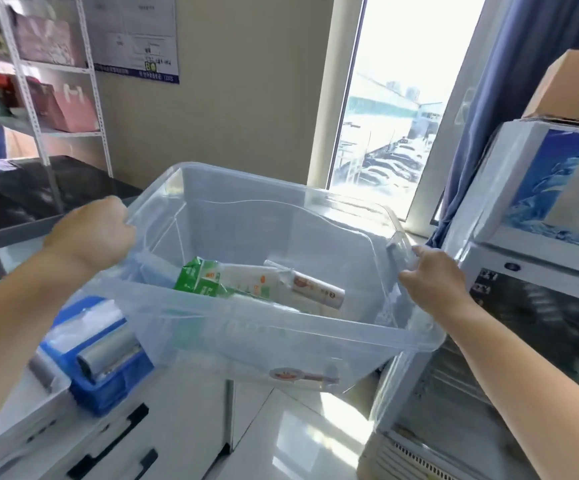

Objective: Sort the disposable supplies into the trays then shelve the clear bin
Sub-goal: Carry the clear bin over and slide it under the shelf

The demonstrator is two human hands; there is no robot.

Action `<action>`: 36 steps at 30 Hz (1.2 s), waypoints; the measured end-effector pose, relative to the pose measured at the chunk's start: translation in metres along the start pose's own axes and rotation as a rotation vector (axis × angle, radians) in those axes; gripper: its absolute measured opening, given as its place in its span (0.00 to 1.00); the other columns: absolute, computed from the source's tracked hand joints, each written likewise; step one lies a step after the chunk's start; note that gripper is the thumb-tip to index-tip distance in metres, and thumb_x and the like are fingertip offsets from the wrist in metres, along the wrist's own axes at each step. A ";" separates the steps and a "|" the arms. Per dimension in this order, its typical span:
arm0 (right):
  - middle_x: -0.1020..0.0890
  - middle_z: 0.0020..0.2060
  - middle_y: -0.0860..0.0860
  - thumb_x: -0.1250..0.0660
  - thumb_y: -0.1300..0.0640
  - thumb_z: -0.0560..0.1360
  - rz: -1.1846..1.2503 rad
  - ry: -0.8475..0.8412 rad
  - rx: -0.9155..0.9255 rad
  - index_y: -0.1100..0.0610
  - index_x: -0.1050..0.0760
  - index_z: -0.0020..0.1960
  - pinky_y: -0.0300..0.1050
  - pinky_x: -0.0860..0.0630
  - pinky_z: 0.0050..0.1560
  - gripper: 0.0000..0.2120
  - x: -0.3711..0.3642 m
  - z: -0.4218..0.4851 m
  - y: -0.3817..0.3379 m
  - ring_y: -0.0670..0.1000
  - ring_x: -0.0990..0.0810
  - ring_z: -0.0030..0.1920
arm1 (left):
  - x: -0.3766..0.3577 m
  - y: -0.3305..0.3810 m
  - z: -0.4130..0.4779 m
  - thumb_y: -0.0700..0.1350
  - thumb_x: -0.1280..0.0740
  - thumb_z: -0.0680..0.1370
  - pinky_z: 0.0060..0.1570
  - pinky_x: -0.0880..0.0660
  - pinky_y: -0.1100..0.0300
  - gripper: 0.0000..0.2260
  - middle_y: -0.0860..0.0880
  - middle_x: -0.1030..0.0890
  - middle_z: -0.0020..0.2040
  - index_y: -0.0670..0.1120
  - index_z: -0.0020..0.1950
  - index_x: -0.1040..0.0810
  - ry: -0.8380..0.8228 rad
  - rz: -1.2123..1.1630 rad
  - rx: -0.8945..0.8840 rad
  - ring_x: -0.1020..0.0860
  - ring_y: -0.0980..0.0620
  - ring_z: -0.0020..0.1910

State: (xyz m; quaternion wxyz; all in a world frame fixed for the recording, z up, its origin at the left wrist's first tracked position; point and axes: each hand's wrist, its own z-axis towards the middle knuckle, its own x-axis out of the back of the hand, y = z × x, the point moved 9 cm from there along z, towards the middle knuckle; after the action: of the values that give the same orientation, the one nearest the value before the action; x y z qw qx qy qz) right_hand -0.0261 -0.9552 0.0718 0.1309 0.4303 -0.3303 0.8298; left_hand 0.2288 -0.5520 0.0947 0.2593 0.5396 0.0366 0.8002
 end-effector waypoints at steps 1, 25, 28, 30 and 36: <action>0.20 0.42 0.59 0.39 0.61 0.73 0.001 0.001 0.002 0.65 0.27 0.59 0.51 0.23 0.42 0.16 -0.010 0.017 -0.007 0.58 0.22 0.41 | -0.006 -0.002 0.019 0.40 0.37 0.72 0.45 0.30 0.50 0.03 0.36 0.22 0.45 0.41 0.40 0.30 0.005 -0.013 0.001 0.26 0.36 0.44; 0.26 0.42 0.58 0.38 0.62 0.72 0.034 -0.043 0.002 0.60 0.27 0.47 0.44 0.36 0.38 0.05 -0.268 0.359 -0.005 0.59 0.26 0.41 | -0.252 0.023 0.353 0.41 0.39 0.75 0.38 0.30 0.52 0.05 0.38 0.23 0.41 0.40 0.44 0.28 -0.035 0.025 0.071 0.26 0.39 0.40; 0.26 0.43 0.55 0.39 0.60 0.74 0.081 -0.131 -0.011 0.59 0.27 0.47 0.45 0.33 0.36 0.04 -0.326 0.401 0.012 0.55 0.27 0.38 | -0.309 0.017 0.374 0.42 0.39 0.75 0.37 0.32 0.53 0.05 0.39 0.24 0.40 0.41 0.42 0.29 -0.042 0.076 0.142 0.25 0.38 0.40; 0.26 0.44 0.56 0.39 0.62 0.72 0.090 -0.193 -0.025 0.59 0.28 0.46 0.45 0.35 0.35 0.04 -0.362 0.425 0.023 0.54 0.29 0.38 | -0.347 0.015 0.383 0.41 0.39 0.75 0.35 0.33 0.53 0.06 0.37 0.22 0.42 0.41 0.39 0.31 -0.059 0.090 0.164 0.23 0.36 0.42; 0.27 0.44 0.56 0.42 0.64 0.71 0.057 -0.370 -0.024 0.58 0.30 0.42 0.44 0.39 0.29 0.03 -0.465 0.483 0.042 0.54 0.33 0.36 | -0.439 -0.005 0.392 0.40 0.40 0.76 0.35 0.31 0.50 0.10 0.36 0.23 0.44 0.43 0.37 0.38 -0.161 0.118 0.351 0.26 0.38 0.39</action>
State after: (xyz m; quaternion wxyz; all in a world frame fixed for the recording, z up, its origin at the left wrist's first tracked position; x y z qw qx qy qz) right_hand 0.5327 -1.2747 -0.1198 0.0495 0.5645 -0.3707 0.7359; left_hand 0.7004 -0.8341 -0.1149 0.1160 0.6399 0.1229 0.7496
